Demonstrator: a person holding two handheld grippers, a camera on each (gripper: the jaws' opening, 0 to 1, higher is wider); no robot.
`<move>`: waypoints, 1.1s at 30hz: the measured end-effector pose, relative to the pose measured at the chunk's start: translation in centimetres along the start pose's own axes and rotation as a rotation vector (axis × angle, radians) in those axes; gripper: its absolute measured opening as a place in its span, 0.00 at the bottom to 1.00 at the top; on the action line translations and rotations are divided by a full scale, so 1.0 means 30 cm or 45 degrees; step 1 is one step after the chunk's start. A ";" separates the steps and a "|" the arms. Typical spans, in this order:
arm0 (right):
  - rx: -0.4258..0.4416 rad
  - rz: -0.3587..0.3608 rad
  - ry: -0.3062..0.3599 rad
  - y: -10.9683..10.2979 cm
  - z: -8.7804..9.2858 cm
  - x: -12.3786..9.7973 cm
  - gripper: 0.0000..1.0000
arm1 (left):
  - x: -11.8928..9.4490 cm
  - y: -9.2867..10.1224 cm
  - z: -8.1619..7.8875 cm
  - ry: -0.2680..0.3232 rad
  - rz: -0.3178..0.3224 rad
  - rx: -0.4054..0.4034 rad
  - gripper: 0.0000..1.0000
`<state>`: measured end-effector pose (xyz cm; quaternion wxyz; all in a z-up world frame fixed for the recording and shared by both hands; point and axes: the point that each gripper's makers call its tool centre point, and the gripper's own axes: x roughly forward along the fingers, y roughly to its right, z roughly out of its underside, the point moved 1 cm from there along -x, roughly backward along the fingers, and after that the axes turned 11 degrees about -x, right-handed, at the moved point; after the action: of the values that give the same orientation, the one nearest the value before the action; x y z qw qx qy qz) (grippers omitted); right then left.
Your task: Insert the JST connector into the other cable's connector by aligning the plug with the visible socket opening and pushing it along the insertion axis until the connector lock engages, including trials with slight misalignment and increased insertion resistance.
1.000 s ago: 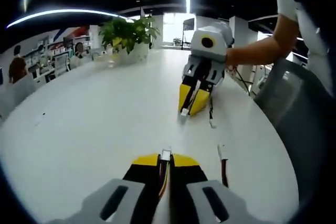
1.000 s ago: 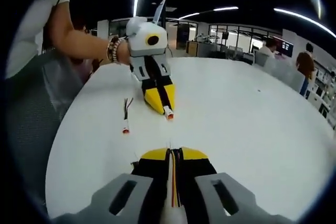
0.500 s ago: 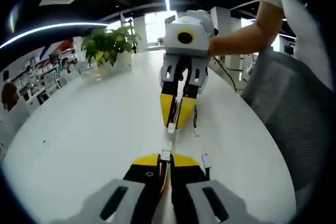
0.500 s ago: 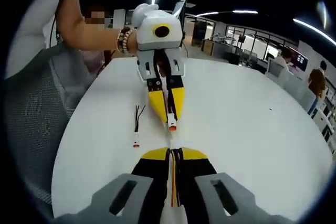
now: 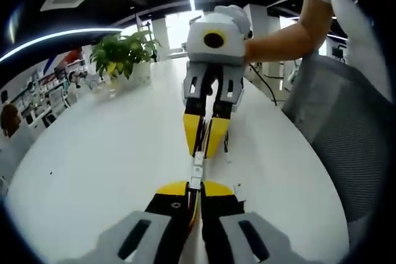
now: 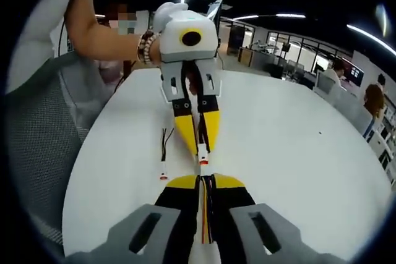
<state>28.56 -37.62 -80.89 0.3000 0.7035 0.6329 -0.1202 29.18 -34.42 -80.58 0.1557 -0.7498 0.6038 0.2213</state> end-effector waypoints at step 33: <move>-0.018 -0.004 0.016 -0.013 -0.026 -0.004 0.04 | 0.009 0.000 -0.011 0.024 0.034 -0.014 0.01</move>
<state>28.01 -37.26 -80.31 0.3007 0.7012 0.6367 -0.1117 29.27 -34.80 -80.43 0.1430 -0.7446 0.6139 0.2196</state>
